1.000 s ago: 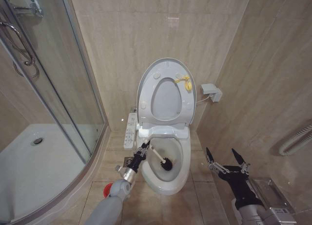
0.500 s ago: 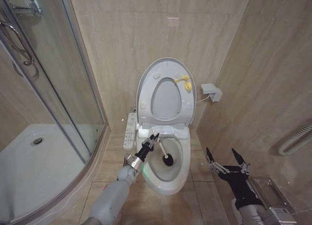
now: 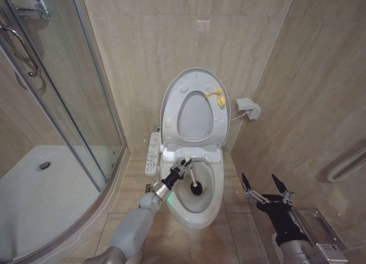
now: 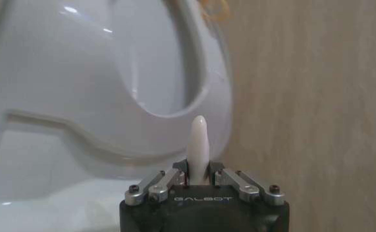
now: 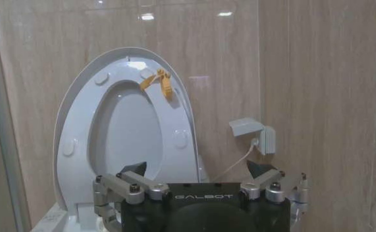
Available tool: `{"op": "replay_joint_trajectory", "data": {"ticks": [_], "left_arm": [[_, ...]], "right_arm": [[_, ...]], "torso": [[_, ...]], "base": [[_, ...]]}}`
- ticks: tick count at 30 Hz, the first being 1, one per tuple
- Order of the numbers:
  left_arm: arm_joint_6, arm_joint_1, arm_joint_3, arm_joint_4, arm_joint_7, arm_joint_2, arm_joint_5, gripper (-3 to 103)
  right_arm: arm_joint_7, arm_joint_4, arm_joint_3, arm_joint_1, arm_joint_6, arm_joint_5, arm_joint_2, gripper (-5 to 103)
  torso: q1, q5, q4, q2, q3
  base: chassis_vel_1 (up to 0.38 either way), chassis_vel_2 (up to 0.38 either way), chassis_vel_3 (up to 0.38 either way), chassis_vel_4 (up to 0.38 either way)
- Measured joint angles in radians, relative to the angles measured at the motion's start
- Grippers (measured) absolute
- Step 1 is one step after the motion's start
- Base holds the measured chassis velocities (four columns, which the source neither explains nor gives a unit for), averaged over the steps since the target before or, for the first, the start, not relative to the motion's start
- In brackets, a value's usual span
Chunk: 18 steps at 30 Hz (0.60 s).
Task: Open the toilet lid, clean the toilet bowl with a toilet brush, close the toilet lid, and flush.
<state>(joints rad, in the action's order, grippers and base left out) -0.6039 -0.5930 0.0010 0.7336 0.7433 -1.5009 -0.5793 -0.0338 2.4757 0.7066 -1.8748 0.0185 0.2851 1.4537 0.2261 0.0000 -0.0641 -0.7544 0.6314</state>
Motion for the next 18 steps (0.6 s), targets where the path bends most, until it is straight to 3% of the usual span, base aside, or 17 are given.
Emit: {"op": "replay_joint_trajectory", "data": {"ticks": [3,5,13,18], "left_arm": [[-0.011,0.006,-0.004,-0.014,-0.010,-0.009,0.027,20],[0.008,0.001,0.002,-0.006,-0.049,-0.024,-0.061,20],[0.019,0.014,0.007,-0.001,-0.068,-0.065,-0.207,20],[0.012,0.018,0.001,-0.019,-0.046,-0.068,-0.190,20]], "right_arm": [[0.000,0.000,0.000,0.000,0.000,0.000,0.000,100],[0.000,0.000,0.000,0.000,0.000,0.000,0.000,100],[0.000,0.000,0.000,0.000,0.000,0.000,0.000,100],[0.000,0.000,0.000,0.000,0.000,0.000,0.000,100]], "torso": [[0.000,0.0001,-0.0001,0.000,0.000],[0.000,0.0002,0.0004,0.000,0.000],[0.000,0.0000,-0.0002,0.000,0.000],[0.000,0.0000,0.0001,0.000,0.000]], "base": [[0.000,0.000,0.000,0.000],[0.000,0.000,0.000,0.000],[0.000,0.000,0.000,0.000],[0.000,0.000,0.000,0.000]]}}
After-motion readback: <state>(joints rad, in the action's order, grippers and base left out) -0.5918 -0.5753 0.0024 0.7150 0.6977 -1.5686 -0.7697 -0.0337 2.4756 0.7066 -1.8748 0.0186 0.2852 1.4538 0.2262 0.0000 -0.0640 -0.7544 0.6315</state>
